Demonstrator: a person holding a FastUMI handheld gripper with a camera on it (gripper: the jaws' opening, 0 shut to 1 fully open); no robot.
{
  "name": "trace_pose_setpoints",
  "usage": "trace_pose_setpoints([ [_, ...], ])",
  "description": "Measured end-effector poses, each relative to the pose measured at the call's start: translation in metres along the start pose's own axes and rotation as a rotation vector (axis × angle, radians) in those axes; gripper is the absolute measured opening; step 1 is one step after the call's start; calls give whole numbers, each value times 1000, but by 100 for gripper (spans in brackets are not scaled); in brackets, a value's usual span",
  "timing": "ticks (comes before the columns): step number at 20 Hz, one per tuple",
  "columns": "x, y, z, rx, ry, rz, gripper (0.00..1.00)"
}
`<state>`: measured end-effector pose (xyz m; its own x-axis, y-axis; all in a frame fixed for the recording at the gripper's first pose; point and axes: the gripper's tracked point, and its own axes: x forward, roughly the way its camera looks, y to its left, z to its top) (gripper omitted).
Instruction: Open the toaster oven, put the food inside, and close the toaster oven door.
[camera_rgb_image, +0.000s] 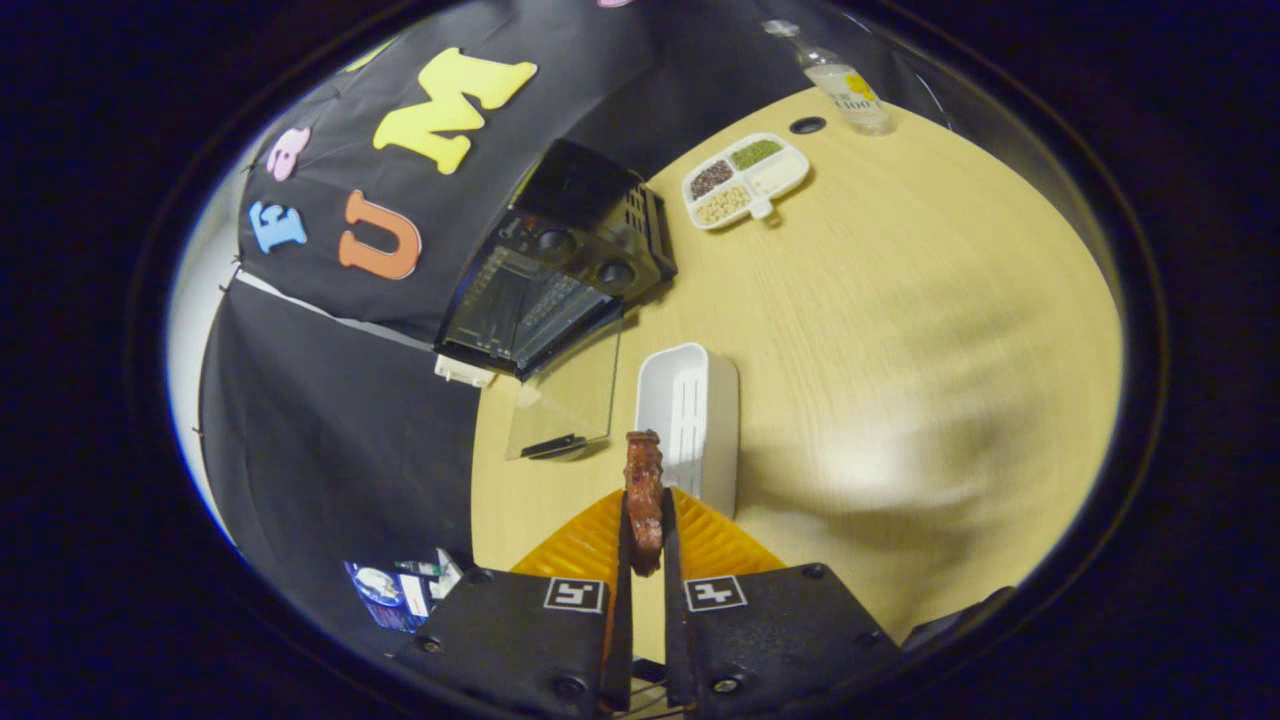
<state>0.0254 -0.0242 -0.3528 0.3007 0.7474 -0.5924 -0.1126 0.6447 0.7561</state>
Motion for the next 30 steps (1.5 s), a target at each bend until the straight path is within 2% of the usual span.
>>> trace_pose_setpoints([
  [6,27,67,12,7,-93,42,16],
  [15,121,144,39,114,-250,75,16],
  [19,163,157,74,178,-398,52,16],
  [30,252,161,141,437,-659,135,16],
])
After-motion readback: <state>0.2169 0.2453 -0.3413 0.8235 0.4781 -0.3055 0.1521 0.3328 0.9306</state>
